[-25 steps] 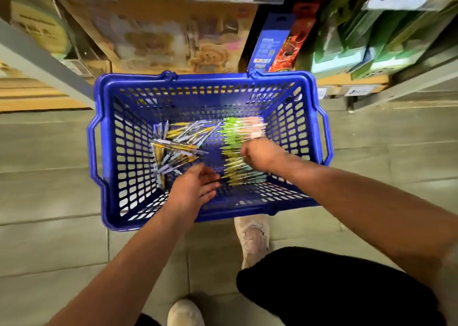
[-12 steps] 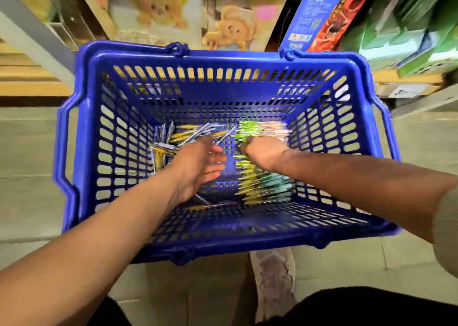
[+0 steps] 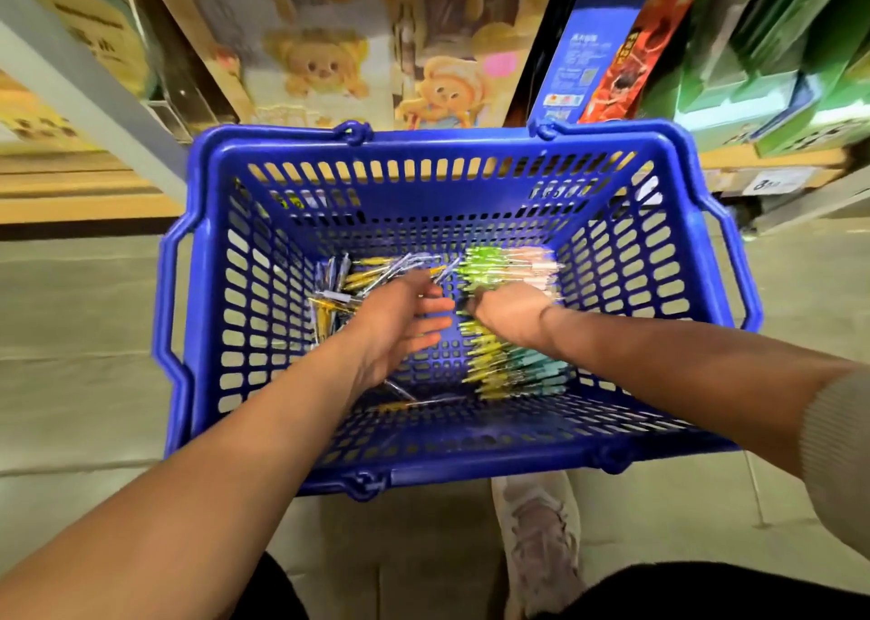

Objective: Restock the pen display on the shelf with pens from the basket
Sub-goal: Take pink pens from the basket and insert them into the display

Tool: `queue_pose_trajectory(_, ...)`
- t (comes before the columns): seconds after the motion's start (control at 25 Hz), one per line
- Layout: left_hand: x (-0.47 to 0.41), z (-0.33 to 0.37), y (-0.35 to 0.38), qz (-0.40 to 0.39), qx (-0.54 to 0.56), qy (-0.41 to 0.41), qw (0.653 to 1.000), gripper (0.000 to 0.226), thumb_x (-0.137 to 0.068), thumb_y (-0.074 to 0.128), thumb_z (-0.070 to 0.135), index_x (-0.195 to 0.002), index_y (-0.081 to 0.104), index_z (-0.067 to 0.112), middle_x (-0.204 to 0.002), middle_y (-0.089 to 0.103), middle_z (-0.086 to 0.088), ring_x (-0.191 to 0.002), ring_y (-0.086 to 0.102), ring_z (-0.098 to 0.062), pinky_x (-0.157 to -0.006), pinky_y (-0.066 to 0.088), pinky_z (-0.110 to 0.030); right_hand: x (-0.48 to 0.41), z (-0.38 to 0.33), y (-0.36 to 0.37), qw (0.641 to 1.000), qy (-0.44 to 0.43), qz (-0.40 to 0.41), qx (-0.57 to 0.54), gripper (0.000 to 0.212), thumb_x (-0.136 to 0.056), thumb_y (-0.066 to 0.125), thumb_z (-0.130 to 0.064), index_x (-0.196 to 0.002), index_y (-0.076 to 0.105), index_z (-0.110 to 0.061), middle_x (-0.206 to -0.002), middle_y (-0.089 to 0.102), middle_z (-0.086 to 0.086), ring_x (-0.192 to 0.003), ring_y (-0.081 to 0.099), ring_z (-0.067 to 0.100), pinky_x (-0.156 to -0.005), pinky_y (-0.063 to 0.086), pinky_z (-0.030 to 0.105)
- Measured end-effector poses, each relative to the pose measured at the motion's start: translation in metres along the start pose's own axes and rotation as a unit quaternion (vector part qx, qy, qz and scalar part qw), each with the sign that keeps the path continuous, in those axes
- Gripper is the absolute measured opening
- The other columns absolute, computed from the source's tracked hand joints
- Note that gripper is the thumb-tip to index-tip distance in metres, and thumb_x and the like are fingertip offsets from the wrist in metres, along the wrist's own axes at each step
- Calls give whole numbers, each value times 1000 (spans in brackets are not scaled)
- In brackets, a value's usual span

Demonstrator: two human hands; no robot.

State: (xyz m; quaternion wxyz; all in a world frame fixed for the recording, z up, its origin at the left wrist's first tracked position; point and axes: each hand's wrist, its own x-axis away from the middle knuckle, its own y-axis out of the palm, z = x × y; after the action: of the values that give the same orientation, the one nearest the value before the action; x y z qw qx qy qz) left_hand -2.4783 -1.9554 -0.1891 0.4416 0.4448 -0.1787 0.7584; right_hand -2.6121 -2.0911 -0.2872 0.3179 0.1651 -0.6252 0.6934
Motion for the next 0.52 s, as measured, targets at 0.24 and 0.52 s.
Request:
queue_pose_trajectory(0.24,-1,-3,4,31,-72,40,996,17,-104,49,28,-106,62,15,-109,74,-7,-88,67,-21,-83,54,-35,14,18,-27,981,-4,106,-163,20,-97,54,-26,-110,59,-12,-105,67,10,-88,68,33,-64,47,35)
queue_pose_trajectory(0.52,10,3,21,-25,-69,81,994,15,-106,52,30,-92,53,24,-96,70,-1,-82,68,-13,-77,48,-35,56,1,-85,755,22,86,-650,10,-83,75,-10,-83,75,-20,-77,77,2,-69,71,3,-71,59,23)
